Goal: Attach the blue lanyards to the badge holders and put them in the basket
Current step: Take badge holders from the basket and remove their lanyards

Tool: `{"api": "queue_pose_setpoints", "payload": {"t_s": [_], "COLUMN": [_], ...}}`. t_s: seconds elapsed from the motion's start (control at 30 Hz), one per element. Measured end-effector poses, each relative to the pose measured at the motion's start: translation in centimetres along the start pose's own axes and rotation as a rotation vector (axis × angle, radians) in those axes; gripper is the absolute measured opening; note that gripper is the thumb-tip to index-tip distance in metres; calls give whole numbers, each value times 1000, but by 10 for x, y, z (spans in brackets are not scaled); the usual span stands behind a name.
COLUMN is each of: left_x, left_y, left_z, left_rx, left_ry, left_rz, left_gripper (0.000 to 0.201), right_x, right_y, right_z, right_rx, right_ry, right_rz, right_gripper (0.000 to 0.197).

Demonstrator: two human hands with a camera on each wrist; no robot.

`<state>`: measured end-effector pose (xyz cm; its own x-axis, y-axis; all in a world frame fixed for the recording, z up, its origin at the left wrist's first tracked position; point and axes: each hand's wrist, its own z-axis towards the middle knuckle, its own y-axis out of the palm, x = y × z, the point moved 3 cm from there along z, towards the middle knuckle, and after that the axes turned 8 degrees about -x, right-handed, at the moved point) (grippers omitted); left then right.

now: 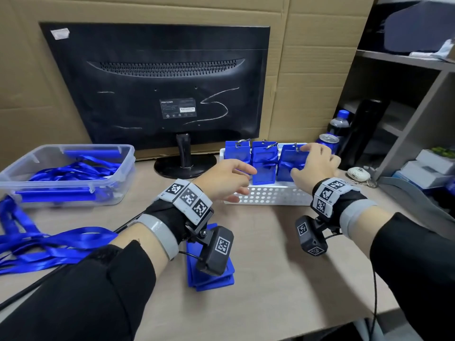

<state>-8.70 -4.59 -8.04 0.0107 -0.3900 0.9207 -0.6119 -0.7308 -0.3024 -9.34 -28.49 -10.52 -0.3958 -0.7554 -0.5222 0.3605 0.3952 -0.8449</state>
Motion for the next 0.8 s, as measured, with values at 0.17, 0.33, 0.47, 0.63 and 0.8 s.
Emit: {"api": "queue_pose_setpoints", "payload": {"t_s": [0.17, 0.33, 0.47, 0.63, 0.8], "left_x": [0, 3, 8, 14, 17], "left_y": [0, -2, -3, -7, -17], "left_z": [-1, -7, -17, -29, -44], "left_rx": [-2, -11, -9, 13, 101], "left_ry": [2, 11, 27, 55, 93], "left_rz": [4, 14, 11, 1, 6], "left_gripper": [32, 33, 34, 32, 54], "right_x": [1, -2, -2, -23, -66], "right_y": [-3, -15, -25, -48, -53], "right_z": [-3, -9, -10, -25, -59], "right_rx": [78, 43, 83, 194, -90], "right_ry": [28, 55, 28, -212, -409], "right_rz": [10, 21, 59, 299, 631], "right_gripper": [27, 8, 11, 7, 9]}}
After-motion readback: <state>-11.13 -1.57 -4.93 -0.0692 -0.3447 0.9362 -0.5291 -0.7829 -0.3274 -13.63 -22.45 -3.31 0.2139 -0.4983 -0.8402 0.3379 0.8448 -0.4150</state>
